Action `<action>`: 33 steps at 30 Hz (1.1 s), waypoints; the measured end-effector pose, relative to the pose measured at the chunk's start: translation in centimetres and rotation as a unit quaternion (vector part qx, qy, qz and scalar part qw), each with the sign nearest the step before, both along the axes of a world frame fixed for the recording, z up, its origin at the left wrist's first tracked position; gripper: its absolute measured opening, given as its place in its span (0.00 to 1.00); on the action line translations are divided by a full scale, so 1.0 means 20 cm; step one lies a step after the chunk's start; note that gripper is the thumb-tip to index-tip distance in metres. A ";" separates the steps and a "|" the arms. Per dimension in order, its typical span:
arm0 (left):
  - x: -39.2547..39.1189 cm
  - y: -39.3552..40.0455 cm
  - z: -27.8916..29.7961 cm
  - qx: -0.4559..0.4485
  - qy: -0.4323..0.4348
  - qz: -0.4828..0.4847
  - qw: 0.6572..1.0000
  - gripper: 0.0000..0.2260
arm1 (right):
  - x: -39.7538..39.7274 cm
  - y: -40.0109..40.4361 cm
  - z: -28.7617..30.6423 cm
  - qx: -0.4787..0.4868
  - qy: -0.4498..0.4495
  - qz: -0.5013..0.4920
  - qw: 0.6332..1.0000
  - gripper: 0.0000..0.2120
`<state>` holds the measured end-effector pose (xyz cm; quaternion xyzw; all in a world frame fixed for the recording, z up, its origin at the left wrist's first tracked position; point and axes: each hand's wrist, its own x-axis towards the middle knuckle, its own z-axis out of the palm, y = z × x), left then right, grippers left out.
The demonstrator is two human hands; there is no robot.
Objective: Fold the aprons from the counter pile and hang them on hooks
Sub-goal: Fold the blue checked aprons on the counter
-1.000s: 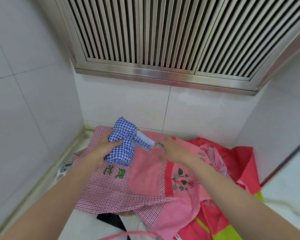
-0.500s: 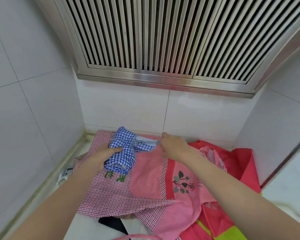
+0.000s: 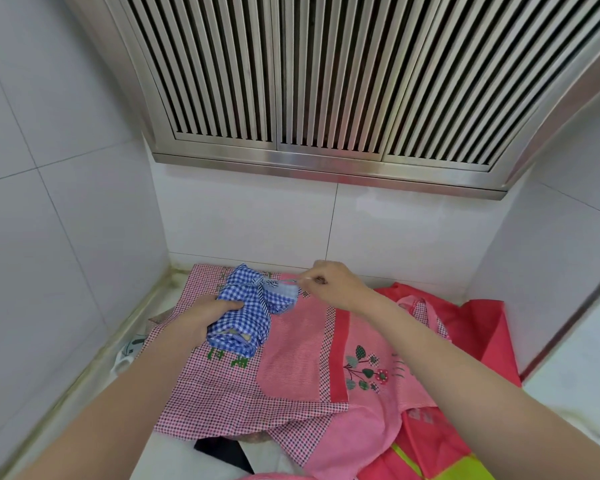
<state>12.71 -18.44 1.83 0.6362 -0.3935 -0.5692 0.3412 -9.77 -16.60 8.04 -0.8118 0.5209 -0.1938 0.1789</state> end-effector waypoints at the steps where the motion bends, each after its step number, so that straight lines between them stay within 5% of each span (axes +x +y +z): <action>1: -0.01 0.00 0.00 0.000 -0.006 -0.003 1.000 0.15 | 0.01 0.01 0.03 0.036 -0.049 -0.007 0.998 0.13; 6: -0.02 -0.01 0.00 0.002 -0.015 -0.016 1.000 0.17 | 0.07 0.02 0.15 0.079 -0.285 -0.023 0.955 0.11; 10: -0.02 0.00 -0.02 0.006 -0.023 -0.017 1.000 0.14 | 0.10 0.00 0.21 0.182 -0.530 -0.067 0.825 0.13; 13: -0.03 0.00 0.00 -0.007 0.004 0.009 1.000 0.14 | 0.10 0.01 0.21 0.191 -0.462 -0.122 0.858 0.12; 16: 0.00 0.01 0.05 -0.025 0.044 0.043 0.998 0.15 | 0.01 0.01 0.18 0.267 -0.379 -0.053 0.885 0.14; 20: 0.03 0.07 0.19 -0.060 0.072 -0.013 0.995 0.11 | -0.11 0.03 0.08 0.300 0.020 -0.037 0.953 0.13; 22: -0.01 0.11 0.27 -0.091 0.122 -0.059 0.987 0.10 | -0.12 0.02 0.00 0.299 0.019 -0.064 0.952 0.15; 24: -0.08 0.16 0.33 -0.115 0.186 -0.086 0.972 0.09 | -0.12 0.02 -0.06 0.284 -0.122 -0.111 0.944 0.16; 27: -0.18 0.21 0.38 -0.111 0.256 -0.117 0.953 0.09 | -0.06 0.00 -0.09 0.276 -0.363 -0.175 0.873 0.11; 30: -0.24 0.23 0.36 -0.091 0.327 -0.128 0.932 0.16 | 0.00 -0.07 -0.06 0.265 -0.616 -0.227 0.706 0.03; 32: -0.25 0.23 0.34 -0.083 0.386 -0.123 0.910 0.23 | 0.00 -0.11 0.01 0.255 -0.723 -0.172 0.618 0.15; 33: -0.26 0.24 0.33 -0.078 0.415 -0.123 0.898 0.27 | -0.02 -0.11 0.04 0.250 -0.745 -0.131 0.604 0.26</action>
